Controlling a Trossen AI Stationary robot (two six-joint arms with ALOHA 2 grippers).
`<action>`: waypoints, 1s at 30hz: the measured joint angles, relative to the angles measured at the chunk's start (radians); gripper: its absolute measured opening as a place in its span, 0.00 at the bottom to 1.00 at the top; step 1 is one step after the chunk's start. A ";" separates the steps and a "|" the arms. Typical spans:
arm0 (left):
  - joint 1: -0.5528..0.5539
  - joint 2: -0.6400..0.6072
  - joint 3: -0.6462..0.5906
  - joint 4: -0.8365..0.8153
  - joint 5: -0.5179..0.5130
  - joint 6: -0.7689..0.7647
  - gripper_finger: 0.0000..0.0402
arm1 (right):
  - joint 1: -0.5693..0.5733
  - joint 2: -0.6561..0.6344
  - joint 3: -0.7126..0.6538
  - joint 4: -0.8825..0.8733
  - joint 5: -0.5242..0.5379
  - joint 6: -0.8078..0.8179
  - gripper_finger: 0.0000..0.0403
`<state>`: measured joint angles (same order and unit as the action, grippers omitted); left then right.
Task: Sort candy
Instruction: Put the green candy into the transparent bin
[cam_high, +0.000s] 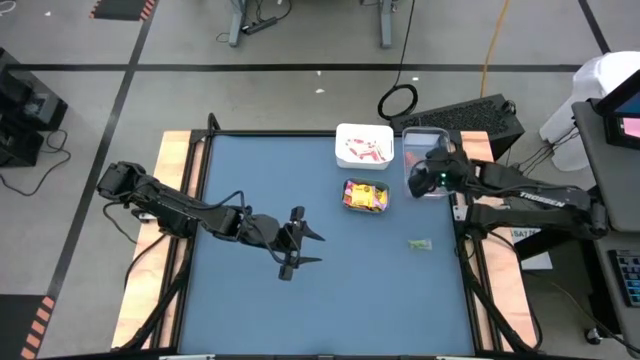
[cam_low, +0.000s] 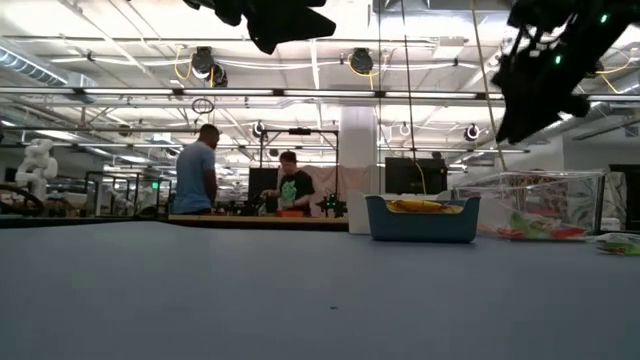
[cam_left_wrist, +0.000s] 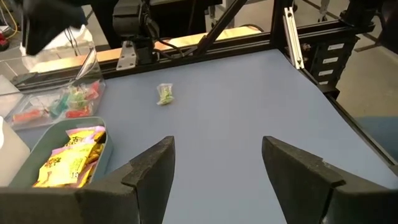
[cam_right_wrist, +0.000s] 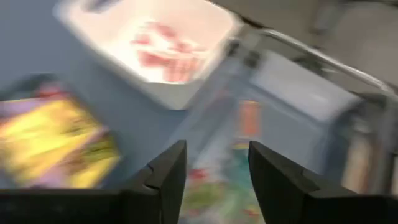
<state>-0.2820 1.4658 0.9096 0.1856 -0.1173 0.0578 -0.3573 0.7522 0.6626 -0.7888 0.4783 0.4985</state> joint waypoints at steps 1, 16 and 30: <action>0.000 0.000 0.000 -0.004 0.000 0.000 0.61 | 0.018 -0.011 0.019 -0.007 -0.042 -0.003 0.41; -0.015 0.000 0.000 -0.012 0.000 -0.156 0.61 | 0.705 0.014 0.066 0.057 -0.067 0.025 0.42; -0.094 0.000 0.000 -0.010 -0.049 -0.182 0.61 | 1.118 0.316 0.066 0.049 -0.064 0.213 0.42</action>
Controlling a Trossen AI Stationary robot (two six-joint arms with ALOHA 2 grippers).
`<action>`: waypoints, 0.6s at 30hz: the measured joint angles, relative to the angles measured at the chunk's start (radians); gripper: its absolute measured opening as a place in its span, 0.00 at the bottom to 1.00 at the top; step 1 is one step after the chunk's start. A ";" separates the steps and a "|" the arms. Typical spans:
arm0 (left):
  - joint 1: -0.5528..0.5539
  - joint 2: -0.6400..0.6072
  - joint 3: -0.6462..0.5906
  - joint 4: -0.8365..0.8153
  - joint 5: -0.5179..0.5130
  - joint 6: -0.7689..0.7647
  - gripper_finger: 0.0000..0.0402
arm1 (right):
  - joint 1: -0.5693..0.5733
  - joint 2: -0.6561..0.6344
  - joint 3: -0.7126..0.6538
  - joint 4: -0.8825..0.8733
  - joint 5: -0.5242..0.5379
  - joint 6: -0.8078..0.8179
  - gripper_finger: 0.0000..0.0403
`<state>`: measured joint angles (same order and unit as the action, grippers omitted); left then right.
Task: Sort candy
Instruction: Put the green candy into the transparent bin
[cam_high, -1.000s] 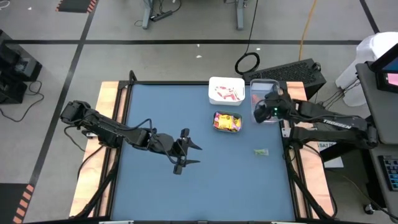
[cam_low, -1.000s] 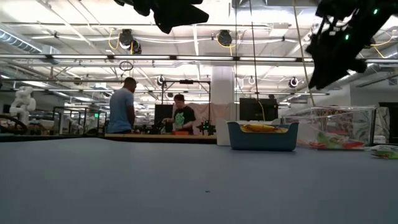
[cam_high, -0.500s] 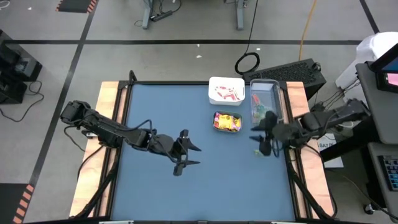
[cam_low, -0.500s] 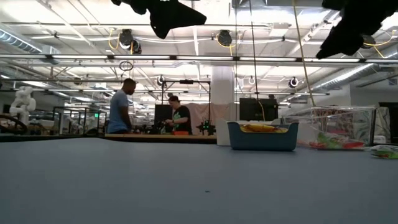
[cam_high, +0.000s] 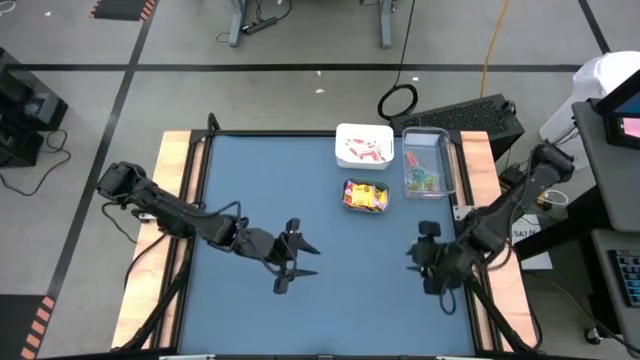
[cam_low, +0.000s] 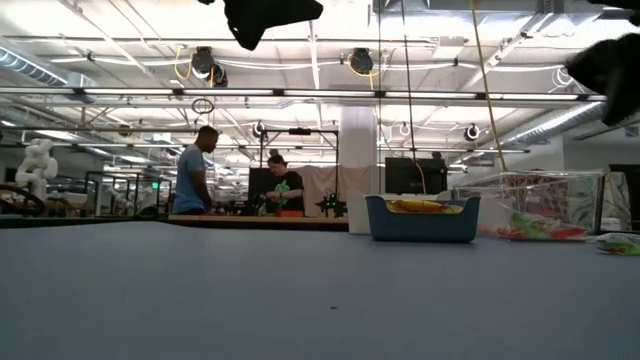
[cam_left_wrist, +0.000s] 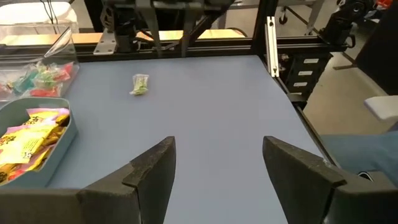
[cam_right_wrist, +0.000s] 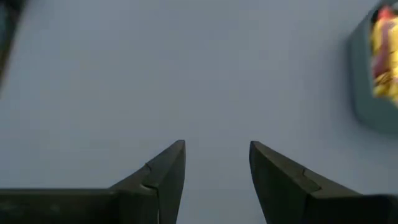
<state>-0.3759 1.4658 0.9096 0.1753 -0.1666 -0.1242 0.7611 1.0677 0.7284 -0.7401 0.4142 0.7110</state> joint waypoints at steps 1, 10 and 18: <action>-0.004 0.000 0.000 0.000 -0.004 0.000 0.61 | 0.019 0.024 0.000 -0.009 0.000 0.013 0.42; -0.018 0.000 0.000 0.014 -0.029 0.005 0.61 | 0.106 0.209 0.000 -0.170 -0.012 0.310 0.43; -0.017 0.000 0.000 0.057 -0.033 0.086 0.61 | 0.096 0.276 -0.001 -0.263 0.033 0.433 0.57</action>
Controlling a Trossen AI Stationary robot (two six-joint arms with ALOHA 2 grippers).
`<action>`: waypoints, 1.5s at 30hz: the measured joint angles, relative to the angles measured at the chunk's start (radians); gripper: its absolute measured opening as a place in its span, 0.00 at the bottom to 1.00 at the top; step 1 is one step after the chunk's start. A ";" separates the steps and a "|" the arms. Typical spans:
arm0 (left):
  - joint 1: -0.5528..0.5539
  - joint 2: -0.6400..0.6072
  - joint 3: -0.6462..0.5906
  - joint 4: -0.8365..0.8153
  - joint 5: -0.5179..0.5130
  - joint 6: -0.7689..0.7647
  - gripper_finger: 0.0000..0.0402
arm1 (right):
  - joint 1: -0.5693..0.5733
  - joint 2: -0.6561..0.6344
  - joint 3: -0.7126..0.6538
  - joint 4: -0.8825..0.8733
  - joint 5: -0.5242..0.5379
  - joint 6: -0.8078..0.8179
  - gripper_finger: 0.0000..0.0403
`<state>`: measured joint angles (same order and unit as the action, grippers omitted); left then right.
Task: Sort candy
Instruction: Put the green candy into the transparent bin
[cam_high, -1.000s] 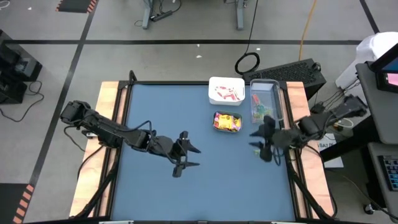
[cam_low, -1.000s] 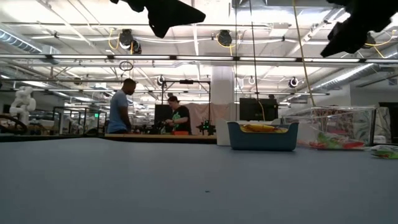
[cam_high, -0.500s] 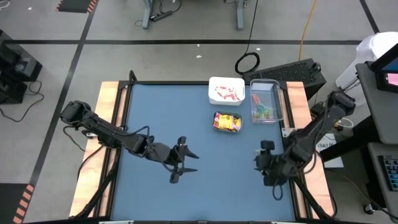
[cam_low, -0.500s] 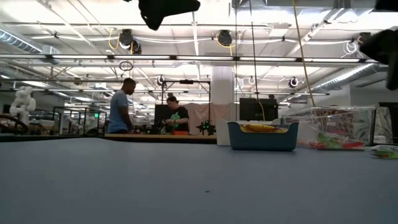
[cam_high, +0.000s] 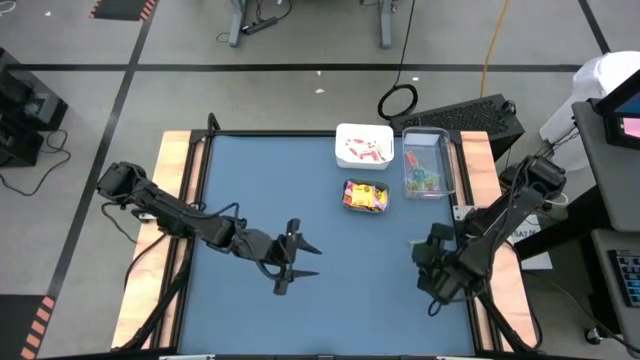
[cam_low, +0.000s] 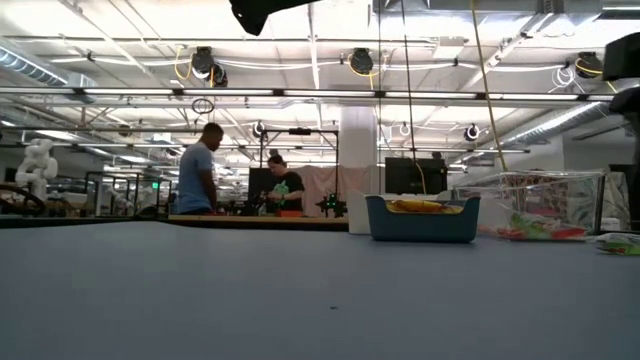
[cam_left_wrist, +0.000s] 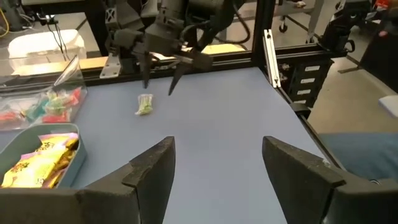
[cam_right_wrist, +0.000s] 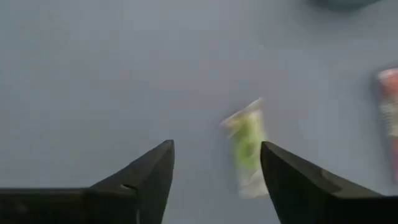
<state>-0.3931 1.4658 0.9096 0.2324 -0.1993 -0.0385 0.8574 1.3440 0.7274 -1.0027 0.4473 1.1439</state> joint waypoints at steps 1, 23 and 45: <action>0.000 0.000 0.000 0.000 0.000 0.001 0.61 | 0.000 0.003 -0.005 -0.003 0.028 0.010 0.59; 0.001 0.000 0.000 -0.004 0.001 -0.001 0.61 | -0.003 -0.043 -0.254 0.301 -0.030 0.027 0.60; 0.001 0.000 0.000 -0.006 0.007 -0.001 0.61 | -0.020 -0.088 -0.196 0.246 -0.067 0.069 0.54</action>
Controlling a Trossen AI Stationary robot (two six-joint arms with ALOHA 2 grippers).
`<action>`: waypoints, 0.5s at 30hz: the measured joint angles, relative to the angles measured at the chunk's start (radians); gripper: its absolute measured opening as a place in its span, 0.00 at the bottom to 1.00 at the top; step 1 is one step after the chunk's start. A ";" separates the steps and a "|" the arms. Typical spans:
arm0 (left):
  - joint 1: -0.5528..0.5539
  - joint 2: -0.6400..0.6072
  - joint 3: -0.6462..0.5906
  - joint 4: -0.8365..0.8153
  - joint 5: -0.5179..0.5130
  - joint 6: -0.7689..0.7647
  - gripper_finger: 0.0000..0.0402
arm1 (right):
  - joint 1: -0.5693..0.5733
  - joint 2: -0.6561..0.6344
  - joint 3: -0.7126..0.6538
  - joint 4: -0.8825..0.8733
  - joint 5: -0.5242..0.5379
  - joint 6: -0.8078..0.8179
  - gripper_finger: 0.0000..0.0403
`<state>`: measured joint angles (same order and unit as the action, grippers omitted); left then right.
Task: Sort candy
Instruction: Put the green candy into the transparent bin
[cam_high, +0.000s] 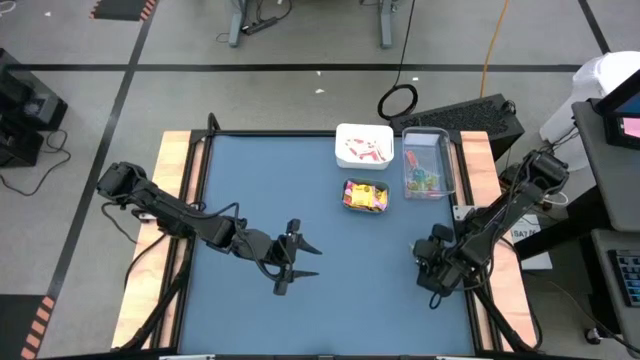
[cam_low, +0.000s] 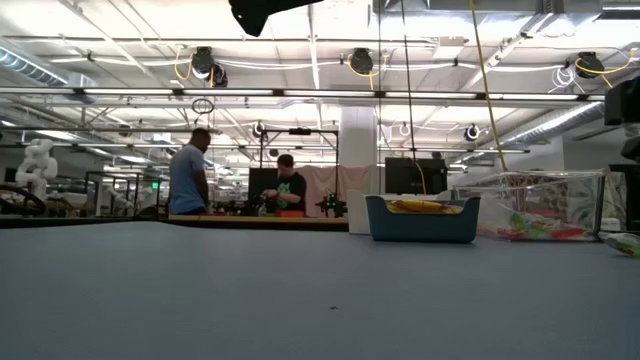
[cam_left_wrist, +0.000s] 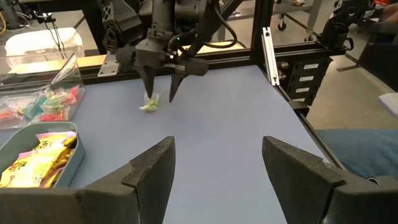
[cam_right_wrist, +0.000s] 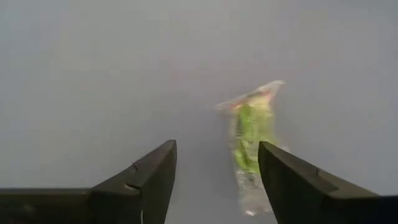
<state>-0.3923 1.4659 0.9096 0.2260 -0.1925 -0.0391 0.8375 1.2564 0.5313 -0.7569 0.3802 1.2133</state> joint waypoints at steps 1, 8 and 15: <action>0.000 0.000 0.000 0.000 0.000 0.000 0.61 | 0.000 0.000 0.008 -0.023 0.006 0.006 0.55; 0.000 0.000 0.000 0.001 0.000 0.001 0.61 | -0.039 0.005 0.007 -0.089 0.034 0.065 0.62; 0.000 0.000 0.000 0.004 0.000 0.001 0.61 | -0.080 0.001 -0.086 0.133 0.012 -0.019 0.65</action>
<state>-0.3923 1.4659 0.9096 0.2302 -0.1928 -0.0383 0.7579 1.2576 0.4450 -0.6236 0.3926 1.1942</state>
